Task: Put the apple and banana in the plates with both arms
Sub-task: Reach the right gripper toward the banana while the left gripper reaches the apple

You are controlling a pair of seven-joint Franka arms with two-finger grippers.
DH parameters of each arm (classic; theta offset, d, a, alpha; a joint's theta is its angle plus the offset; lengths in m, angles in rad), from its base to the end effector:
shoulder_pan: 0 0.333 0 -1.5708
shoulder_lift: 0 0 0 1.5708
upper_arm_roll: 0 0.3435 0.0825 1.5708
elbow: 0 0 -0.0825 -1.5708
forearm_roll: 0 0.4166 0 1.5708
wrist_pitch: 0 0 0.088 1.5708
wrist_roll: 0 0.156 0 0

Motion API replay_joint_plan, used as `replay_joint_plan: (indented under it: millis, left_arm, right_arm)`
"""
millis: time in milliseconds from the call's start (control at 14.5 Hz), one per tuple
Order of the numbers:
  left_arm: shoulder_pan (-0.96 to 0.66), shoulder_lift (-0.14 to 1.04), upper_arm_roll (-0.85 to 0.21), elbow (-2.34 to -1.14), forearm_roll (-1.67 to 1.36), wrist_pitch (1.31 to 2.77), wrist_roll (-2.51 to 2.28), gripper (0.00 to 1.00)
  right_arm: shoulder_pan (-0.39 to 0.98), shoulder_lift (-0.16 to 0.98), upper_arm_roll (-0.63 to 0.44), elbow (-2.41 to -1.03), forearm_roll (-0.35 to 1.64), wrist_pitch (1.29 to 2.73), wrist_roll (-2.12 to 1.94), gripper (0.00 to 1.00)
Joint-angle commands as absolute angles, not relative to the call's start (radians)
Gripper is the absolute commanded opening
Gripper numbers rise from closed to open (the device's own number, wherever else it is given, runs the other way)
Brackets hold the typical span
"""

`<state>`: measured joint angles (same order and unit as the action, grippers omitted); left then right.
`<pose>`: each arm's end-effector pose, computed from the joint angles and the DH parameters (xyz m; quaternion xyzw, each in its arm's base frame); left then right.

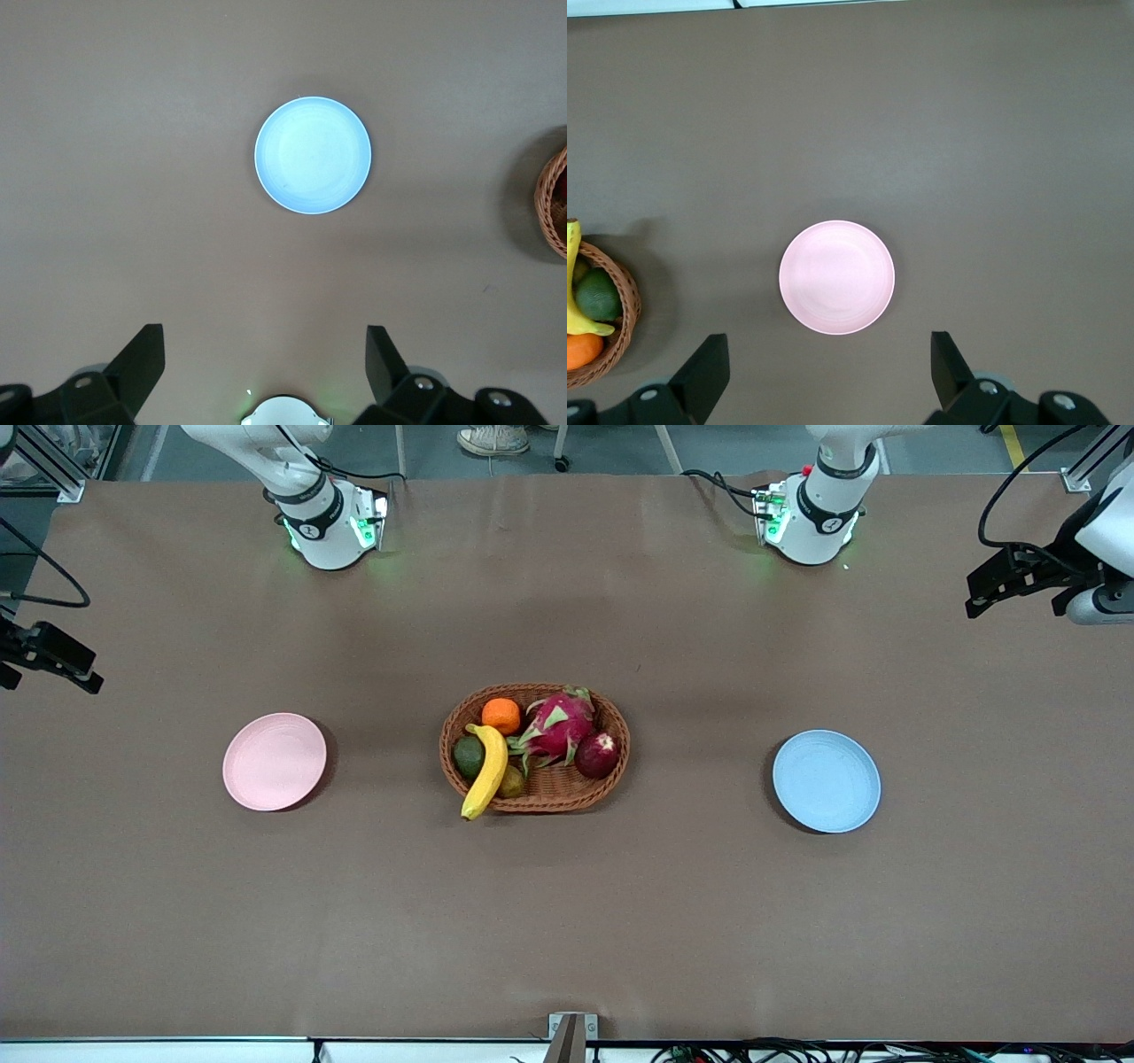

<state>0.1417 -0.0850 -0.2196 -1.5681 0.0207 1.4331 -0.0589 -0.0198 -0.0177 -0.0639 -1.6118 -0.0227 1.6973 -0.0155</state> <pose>0.5397 -0.0439 0.6397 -0.9994 0.0077 0.0246 0.0213 0.5960 -0.0536 0.6046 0.9981 -0.0332 0.0510 0.0133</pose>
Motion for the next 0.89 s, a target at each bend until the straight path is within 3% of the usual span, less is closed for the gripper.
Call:
replay_joint_plan:
  millis: [0, 275, 550, 826]
  left_arm:
    - [0.144, -0.066, -0.225, -1.540, 0.040, 1.408, -0.045, 1.00]
    - [0.143, -0.017, -0.227, -1.537, 0.038, 1.410, -0.041, 1.00]
    - [0.137, 0.147, -0.227, -1.431, 0.023, 1.431, -0.060, 1.00]
    - [0.094, 0.240, -0.259, -1.437, 0.025, 1.535, -0.141, 1.00]
  right_arm:
    - [-0.018, -0.084, -0.054, -1.672, -0.029, 1.706, -0.017, 1.00]
    - [-0.021, -0.101, -0.054, -1.698, -0.028, 1.709, -0.017, 1.00]
    - [-0.014, -0.092, -0.052, -1.655, -0.023, 1.703, -0.017, 1.00]
    - [0.017, -0.061, -0.052, -1.649, -0.026, 1.641, -0.023, 1.00]
